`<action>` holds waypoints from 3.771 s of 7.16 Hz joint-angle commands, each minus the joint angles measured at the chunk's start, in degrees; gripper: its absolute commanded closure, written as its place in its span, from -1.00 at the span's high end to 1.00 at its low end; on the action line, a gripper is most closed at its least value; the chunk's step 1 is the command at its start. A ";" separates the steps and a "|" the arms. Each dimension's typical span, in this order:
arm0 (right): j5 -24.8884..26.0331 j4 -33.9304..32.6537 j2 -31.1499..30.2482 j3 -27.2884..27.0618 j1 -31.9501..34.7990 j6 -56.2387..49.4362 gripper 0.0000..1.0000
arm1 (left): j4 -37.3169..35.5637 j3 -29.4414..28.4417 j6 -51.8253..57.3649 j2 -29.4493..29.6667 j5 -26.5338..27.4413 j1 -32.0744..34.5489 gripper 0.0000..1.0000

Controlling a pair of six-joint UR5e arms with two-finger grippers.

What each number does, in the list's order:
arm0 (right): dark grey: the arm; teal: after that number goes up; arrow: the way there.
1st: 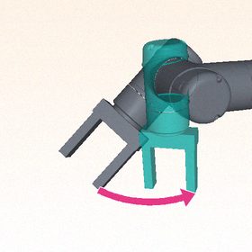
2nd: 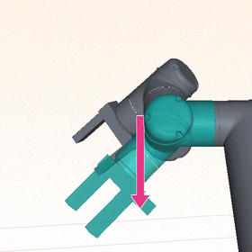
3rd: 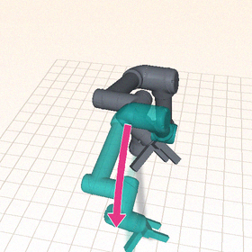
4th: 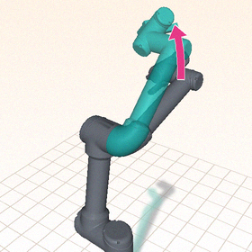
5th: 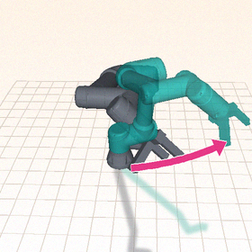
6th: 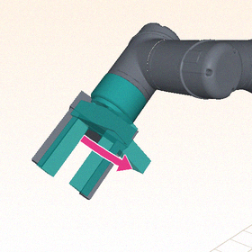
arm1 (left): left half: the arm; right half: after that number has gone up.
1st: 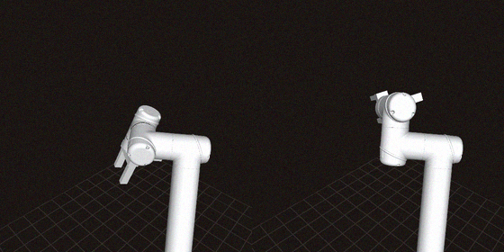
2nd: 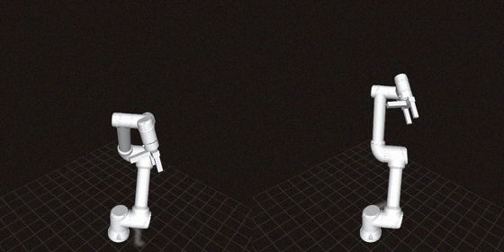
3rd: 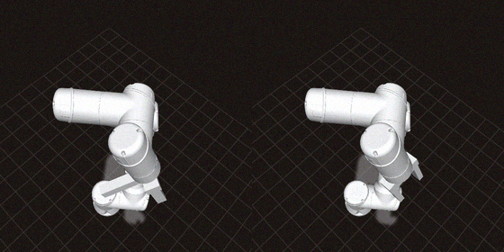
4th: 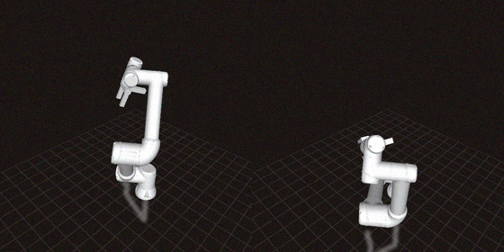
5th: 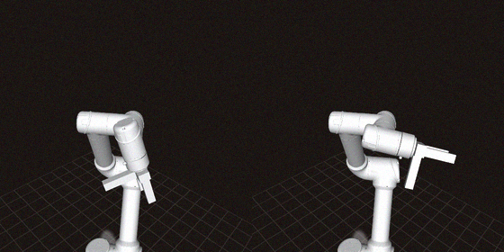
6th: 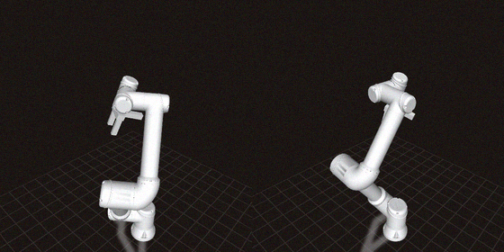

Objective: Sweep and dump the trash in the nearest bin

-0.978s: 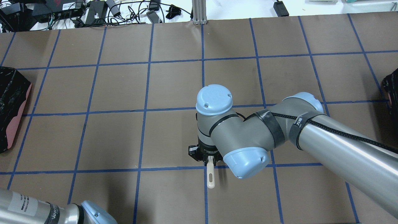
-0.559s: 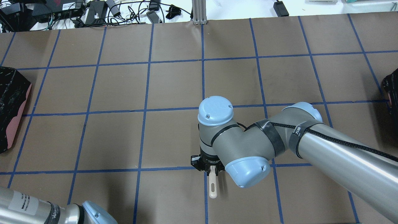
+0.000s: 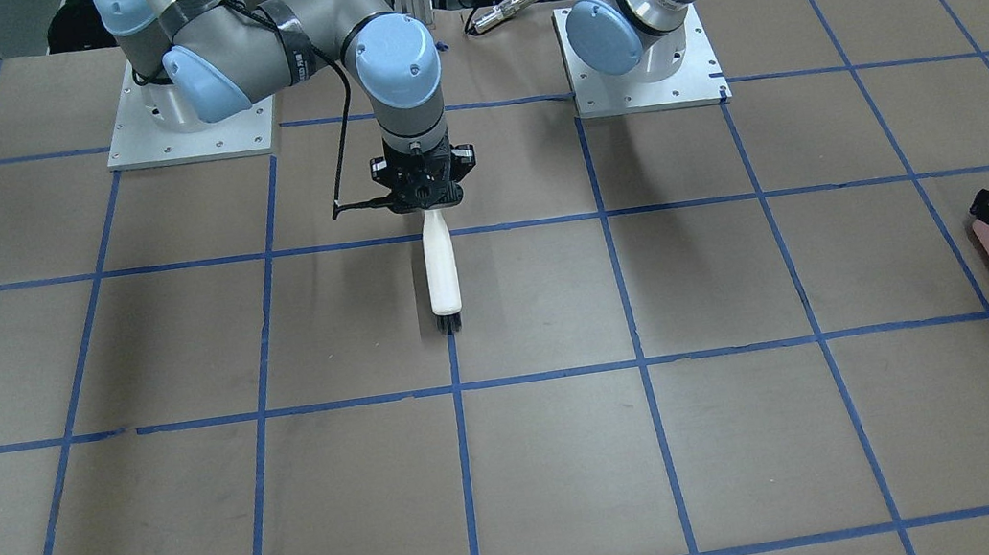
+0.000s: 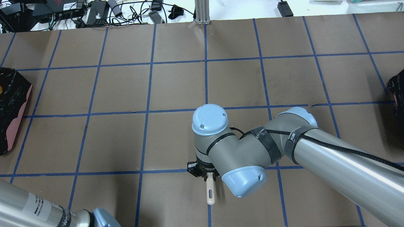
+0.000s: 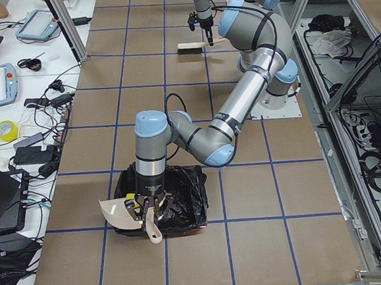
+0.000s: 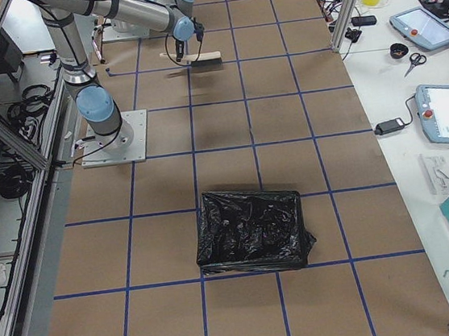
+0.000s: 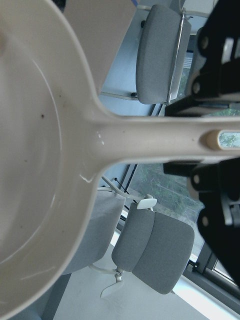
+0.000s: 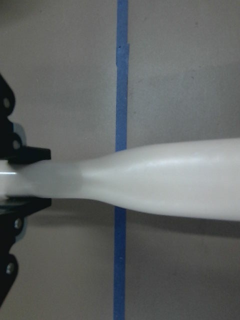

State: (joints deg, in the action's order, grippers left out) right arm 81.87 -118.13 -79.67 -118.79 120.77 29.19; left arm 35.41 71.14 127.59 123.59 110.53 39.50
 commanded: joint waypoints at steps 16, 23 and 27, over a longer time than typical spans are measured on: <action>11.47 30.73 -9.99 35.26 -28.30 -31.73 1.00 | 18.68 6.12 -26.68 -14.86 -0.31 21.89 -1.00; 11.82 29.28 -7.26 36.26 -28.05 -30.68 1.00 | 29.52 14.99 -104.65 -13.56 -12.42 49.50 -1.00; 13.13 29.80 -7.17 36.17 -28.57 -31.65 1.00 | 36.74 15.17 -128.77 -9.78 -19.12 58.99 -1.00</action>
State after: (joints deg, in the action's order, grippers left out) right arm 94.12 -88.54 -86.87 -82.61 92.40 -2.07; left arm 70.68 86.28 5.48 112.45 91.85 94.86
